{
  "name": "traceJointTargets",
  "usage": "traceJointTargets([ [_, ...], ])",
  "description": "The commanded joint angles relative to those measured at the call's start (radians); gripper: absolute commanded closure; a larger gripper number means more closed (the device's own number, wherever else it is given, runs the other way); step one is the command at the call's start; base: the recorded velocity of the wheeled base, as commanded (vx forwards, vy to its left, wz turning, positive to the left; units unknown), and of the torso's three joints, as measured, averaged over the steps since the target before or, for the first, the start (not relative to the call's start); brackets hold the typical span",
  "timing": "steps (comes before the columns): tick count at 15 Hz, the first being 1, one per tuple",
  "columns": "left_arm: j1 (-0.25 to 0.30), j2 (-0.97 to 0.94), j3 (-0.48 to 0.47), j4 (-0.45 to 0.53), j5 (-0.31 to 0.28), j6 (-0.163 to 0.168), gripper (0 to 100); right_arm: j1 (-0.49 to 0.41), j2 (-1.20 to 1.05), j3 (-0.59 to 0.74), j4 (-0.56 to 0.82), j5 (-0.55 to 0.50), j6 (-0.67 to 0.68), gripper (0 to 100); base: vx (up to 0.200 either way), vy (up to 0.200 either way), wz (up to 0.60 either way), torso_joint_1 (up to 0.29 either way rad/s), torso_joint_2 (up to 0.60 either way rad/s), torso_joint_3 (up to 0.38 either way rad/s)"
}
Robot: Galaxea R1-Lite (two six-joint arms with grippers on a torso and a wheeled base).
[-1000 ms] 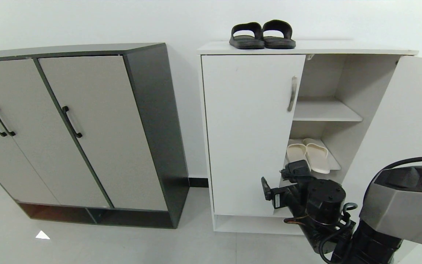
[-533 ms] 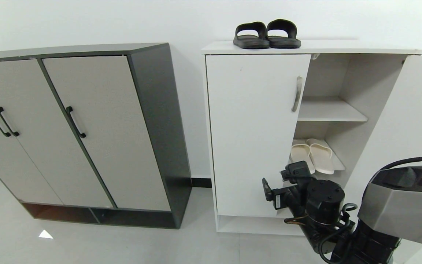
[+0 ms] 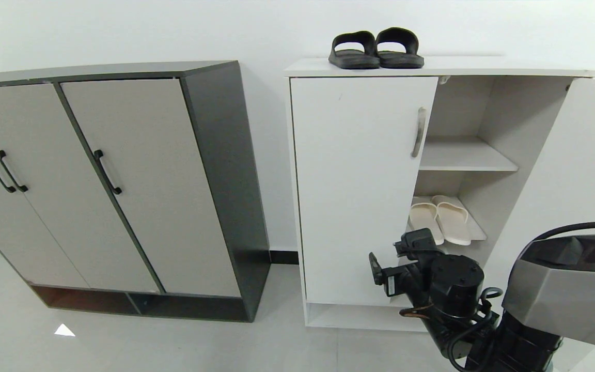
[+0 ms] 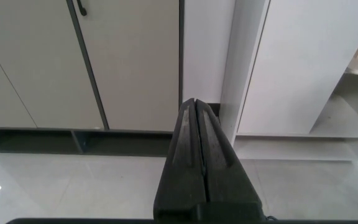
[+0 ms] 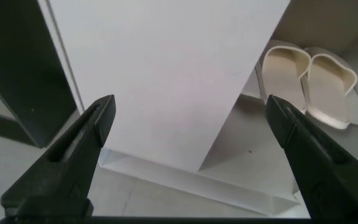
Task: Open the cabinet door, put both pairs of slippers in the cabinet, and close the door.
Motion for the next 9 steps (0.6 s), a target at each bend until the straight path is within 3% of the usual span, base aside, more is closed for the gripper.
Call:
traceJointTargets([
  [1,0.0,0.001,0.0,0.0,0.0,-0.001,100,0.001,0.005,-0.001,0.0,0.0,-0.001,0,0.0,0.0,0.0,0.0,0.0,0.0],
  [5,0.0,0.001,0.0,0.0,0.0,-0.001,100,0.001,0.005,0.001,-0.002,0.0,-0.005,0,0.0,0.0,0.0,0.0,0.0,0.0],
  [9,0.0,0.001,0.0,0.0,0.0,-0.001,100,0.001,0.006,0.002,-0.002,0.0,-0.005,0,0.0,0.0,0.0,0.013,-0.2,-0.298],
])
